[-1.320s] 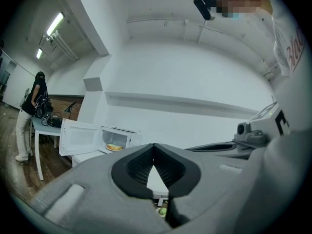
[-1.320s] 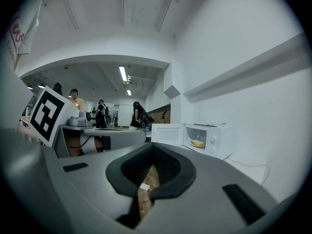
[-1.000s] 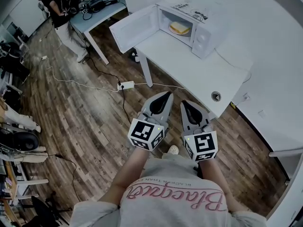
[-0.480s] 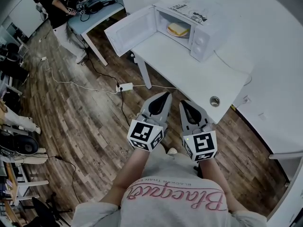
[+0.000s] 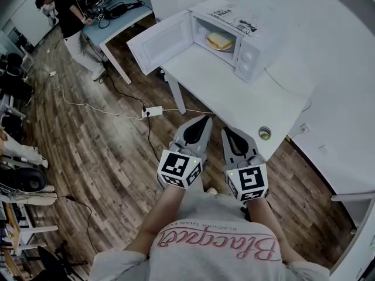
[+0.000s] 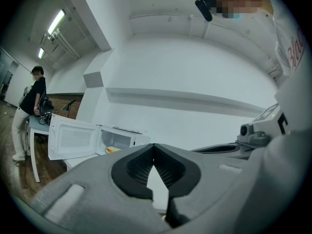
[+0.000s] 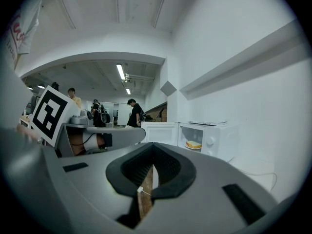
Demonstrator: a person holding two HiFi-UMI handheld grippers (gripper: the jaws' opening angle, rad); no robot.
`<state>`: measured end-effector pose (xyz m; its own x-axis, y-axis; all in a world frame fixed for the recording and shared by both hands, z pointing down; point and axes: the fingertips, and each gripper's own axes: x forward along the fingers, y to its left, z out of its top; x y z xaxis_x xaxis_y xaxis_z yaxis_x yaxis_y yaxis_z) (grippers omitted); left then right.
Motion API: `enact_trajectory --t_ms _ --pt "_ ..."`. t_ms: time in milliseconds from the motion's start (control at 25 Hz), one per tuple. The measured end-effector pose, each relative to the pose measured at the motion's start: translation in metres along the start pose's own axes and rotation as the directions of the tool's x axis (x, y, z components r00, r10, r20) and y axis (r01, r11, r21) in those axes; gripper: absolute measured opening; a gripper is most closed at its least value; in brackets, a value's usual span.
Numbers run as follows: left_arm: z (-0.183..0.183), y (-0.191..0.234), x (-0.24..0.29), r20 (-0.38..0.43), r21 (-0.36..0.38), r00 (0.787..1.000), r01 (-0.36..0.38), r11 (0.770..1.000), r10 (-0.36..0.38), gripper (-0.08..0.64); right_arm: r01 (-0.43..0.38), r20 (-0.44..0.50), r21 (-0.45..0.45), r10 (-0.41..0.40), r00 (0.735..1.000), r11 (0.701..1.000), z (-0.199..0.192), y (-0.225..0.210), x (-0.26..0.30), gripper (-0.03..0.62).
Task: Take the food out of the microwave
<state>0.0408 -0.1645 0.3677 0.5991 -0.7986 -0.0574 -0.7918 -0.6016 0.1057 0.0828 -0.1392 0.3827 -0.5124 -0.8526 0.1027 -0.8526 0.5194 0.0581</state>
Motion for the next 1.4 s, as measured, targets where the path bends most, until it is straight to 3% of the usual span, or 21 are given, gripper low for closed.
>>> enact_trajectory --t_ms 360,880,1080,1400 --pt "0.002 0.033 0.036 -0.003 0.001 0.999 0.034 0.999 -0.034 0.005 0.044 0.004 0.002 -0.044 0.999 0.999 0.006 -0.023 0.042 0.011" --pt "0.008 0.117 0.106 -0.023 -0.004 0.992 0.121 0.993 -0.121 0.005 0.129 -0.012 0.017 -0.129 0.992 0.992 0.013 -0.052 0.145 0.011" --pt "0.009 0.149 0.134 -0.031 -0.008 0.987 0.156 0.988 -0.156 0.005 0.208 0.015 0.018 -0.208 0.978 0.978 0.021 -0.07 0.178 0.011" --pt "0.006 0.194 0.172 -0.072 -0.011 0.97 0.233 0.972 -0.233 0.005 0.302 -0.028 0.025 -0.302 0.953 0.953 0.02 -0.087 0.229 0.011"
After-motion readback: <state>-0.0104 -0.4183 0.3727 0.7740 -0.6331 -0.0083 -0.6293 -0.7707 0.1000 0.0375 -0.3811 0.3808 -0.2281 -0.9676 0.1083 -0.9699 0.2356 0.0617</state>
